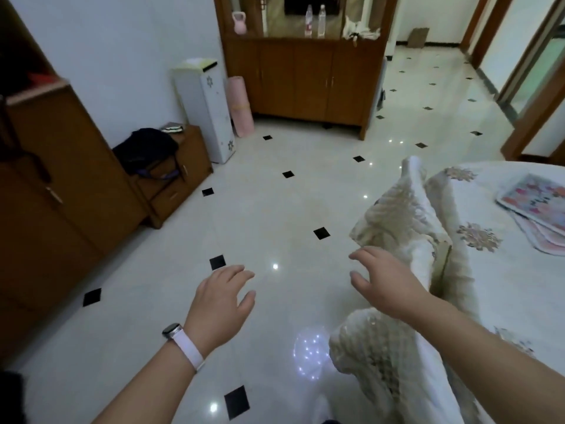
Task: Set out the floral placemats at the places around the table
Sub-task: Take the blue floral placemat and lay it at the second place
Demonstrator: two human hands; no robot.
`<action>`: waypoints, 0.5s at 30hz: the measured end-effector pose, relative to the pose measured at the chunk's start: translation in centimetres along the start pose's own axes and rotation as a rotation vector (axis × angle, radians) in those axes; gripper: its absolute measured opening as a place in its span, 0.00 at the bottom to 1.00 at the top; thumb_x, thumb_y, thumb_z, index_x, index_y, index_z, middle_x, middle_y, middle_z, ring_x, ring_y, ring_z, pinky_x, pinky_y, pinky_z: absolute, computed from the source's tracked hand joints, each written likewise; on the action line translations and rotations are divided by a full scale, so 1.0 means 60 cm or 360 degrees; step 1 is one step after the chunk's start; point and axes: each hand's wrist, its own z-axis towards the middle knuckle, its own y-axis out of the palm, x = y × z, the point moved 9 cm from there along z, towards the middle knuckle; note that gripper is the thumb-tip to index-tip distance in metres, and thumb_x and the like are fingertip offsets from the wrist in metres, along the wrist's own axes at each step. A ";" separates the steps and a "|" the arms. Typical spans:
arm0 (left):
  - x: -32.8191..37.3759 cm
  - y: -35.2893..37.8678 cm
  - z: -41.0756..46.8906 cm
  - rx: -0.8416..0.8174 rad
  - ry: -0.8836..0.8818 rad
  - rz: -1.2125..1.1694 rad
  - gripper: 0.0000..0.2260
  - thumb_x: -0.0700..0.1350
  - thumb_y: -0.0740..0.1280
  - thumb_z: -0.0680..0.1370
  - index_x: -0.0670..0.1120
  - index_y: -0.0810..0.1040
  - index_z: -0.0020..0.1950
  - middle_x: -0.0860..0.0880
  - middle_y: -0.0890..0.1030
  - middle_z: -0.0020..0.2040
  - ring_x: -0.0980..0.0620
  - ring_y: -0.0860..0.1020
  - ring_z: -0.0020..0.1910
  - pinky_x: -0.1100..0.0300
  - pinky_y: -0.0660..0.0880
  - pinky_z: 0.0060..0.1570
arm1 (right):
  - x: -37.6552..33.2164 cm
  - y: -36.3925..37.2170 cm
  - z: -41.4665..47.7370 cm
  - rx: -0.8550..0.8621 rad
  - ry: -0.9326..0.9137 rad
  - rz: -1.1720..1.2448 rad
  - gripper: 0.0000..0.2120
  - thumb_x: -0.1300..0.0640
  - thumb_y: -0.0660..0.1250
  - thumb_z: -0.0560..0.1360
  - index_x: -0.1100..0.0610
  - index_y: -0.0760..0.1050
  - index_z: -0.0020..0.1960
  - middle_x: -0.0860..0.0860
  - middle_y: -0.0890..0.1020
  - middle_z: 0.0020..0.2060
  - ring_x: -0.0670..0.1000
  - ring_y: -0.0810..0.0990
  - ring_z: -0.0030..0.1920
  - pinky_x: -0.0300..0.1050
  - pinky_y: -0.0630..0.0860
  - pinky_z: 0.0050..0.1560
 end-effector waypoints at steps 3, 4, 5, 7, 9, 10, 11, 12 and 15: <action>-0.031 -0.005 0.040 0.0066 0.0020 0.0009 0.20 0.55 0.59 0.75 0.50 0.80 0.61 0.50 0.80 0.61 0.48 0.77 0.61 0.50 0.72 0.58 | 0.001 0.029 0.076 -0.0056 0.0003 0.0038 0.20 0.49 0.60 0.79 0.52 0.71 0.69 0.47 0.74 0.67 0.51 0.70 0.67 0.46 0.68 0.64; -0.041 -0.004 0.059 0.0081 0.0022 0.0016 0.19 0.54 0.59 0.75 0.50 0.79 0.61 0.51 0.80 0.61 0.48 0.77 0.61 0.50 0.72 0.58 | 0.003 0.039 0.102 -0.0068 -0.0001 0.0046 0.20 0.49 0.60 0.79 0.52 0.71 0.69 0.47 0.74 0.67 0.51 0.70 0.67 0.45 0.67 0.63; -0.051 -0.001 0.081 0.0085 0.0016 0.0023 0.19 0.54 0.59 0.76 0.50 0.79 0.61 0.51 0.80 0.61 0.49 0.77 0.60 0.51 0.72 0.58 | 0.007 0.048 0.130 -0.0073 -0.0005 0.0053 0.20 0.49 0.60 0.79 0.52 0.71 0.69 0.46 0.74 0.68 0.51 0.71 0.67 0.44 0.66 0.63; -0.070 0.011 0.138 0.0070 -0.0009 0.0029 0.19 0.54 0.59 0.76 0.50 0.79 0.62 0.51 0.80 0.61 0.49 0.76 0.61 0.51 0.71 0.59 | 0.019 0.066 0.187 -0.0084 0.0009 0.0072 0.19 0.50 0.59 0.80 0.52 0.71 0.70 0.46 0.73 0.68 0.50 0.71 0.67 0.42 0.66 0.61; -0.084 0.034 0.203 0.0021 -0.0043 0.0017 0.20 0.55 0.58 0.75 0.50 0.79 0.62 0.51 0.80 0.61 0.49 0.76 0.61 0.51 0.71 0.59 | 0.039 0.081 0.245 -0.0106 0.0042 0.0108 0.19 0.50 0.59 0.80 0.52 0.71 0.70 0.46 0.73 0.68 0.50 0.71 0.67 0.43 0.67 0.61; -0.088 0.048 0.236 -0.0020 -0.0067 -0.0001 0.20 0.56 0.58 0.75 0.51 0.78 0.62 0.51 0.80 0.62 0.49 0.76 0.62 0.51 0.71 0.60 | 0.052 0.085 0.273 -0.0119 0.0062 0.0128 0.19 0.50 0.59 0.79 0.52 0.71 0.69 0.46 0.73 0.68 0.51 0.71 0.66 0.44 0.68 0.61; -0.090 0.060 0.268 -0.0065 -0.0088 -0.0022 0.21 0.57 0.57 0.75 0.51 0.78 0.63 0.52 0.79 0.63 0.49 0.75 0.63 0.51 0.70 0.61 | 0.065 0.089 0.299 -0.0142 0.0091 0.0148 0.19 0.50 0.59 0.79 0.52 0.71 0.69 0.46 0.73 0.67 0.51 0.71 0.66 0.46 0.69 0.61; -0.089 0.071 0.301 -0.0107 -0.0098 -0.0043 0.22 0.58 0.56 0.75 0.52 0.78 0.63 0.53 0.78 0.64 0.50 0.74 0.64 0.52 0.69 0.62 | 0.079 0.088 0.324 -0.0163 0.0125 0.0168 0.19 0.50 0.59 0.79 0.52 0.71 0.69 0.46 0.73 0.67 0.51 0.71 0.66 0.47 0.71 0.61; -0.077 0.086 0.397 -0.0164 -0.0067 -0.0071 0.23 0.59 0.56 0.74 0.52 0.77 0.63 0.52 0.78 0.65 0.51 0.73 0.65 0.53 0.68 0.62 | 0.117 0.070 0.396 -0.0183 0.0188 0.0188 0.19 0.50 0.59 0.79 0.52 0.71 0.69 0.46 0.74 0.67 0.51 0.72 0.64 0.47 0.71 0.61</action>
